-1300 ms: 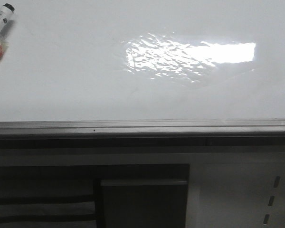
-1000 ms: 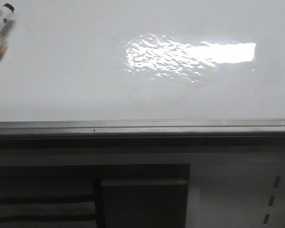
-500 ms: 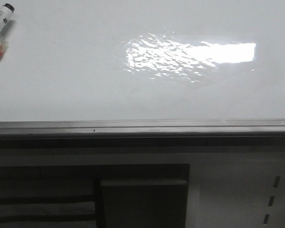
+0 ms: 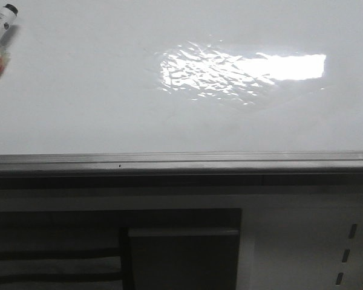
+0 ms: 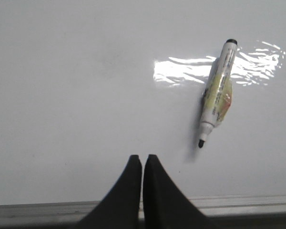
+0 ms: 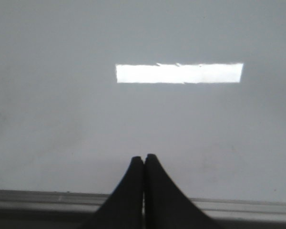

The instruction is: Write number 4 on whiteboard

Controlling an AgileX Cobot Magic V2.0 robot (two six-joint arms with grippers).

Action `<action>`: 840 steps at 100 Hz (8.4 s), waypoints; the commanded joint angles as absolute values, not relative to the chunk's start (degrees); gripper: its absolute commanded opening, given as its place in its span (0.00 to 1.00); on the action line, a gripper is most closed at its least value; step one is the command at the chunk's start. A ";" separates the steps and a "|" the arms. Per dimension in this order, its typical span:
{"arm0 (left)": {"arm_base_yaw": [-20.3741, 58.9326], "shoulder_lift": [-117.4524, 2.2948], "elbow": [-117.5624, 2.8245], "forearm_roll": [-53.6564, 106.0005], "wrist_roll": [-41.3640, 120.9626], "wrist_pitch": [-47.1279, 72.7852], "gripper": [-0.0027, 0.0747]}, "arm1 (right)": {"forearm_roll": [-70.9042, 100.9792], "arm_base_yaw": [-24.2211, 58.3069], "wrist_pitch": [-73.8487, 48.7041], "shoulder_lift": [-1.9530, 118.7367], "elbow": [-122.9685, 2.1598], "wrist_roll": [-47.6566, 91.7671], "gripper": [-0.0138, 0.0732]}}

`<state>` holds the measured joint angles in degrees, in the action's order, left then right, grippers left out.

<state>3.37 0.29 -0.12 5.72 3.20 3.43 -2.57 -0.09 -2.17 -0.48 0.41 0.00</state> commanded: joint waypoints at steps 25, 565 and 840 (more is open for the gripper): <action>3.25 -0.18 -11.41 12.44 2.94 7.48 0.01 | -0.85 -0.45 -12.76 1.57 -14.01 0.48 0.08; 33.67 -61.86 -60.86 30.97 50.66 57.37 0.01 | 41.96 8.84 -64.77 46.66 -54.04 54.08 0.68; 45.87 -67.45 -63.10 31.04 56.10 49.83 0.01 | 45.51 31.39 -61.41 68.90 -67.03 71.78 0.23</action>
<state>45.35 -68.44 -61.26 28.46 56.01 53.00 42.60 31.40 -62.31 69.78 -65.41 71.73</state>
